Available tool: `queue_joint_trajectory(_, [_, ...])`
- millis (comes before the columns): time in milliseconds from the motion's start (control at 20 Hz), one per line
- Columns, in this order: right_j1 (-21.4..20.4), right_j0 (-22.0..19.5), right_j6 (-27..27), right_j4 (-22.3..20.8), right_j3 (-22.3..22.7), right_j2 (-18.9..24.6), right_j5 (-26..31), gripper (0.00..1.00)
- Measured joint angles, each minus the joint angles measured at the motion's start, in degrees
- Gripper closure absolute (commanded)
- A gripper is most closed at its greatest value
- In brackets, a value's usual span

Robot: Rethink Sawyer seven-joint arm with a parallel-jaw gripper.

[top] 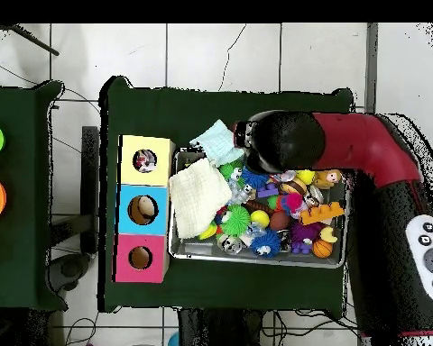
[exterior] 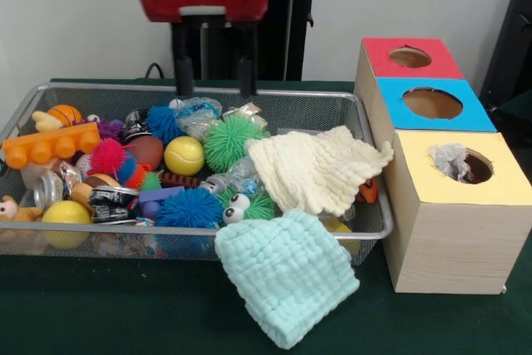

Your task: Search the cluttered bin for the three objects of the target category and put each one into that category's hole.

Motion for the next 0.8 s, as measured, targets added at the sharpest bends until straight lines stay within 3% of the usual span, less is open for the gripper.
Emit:
queue_joint_trajectory(500, [2.95, -5.83, 0.00, -0.58, -0.30, 0.00, 0.00, 0.00])
queue_joint_trajectory(800, [4.87, -7.08, 0.00, -3.74, -0.36, -0.01, -0.72, 0.00])
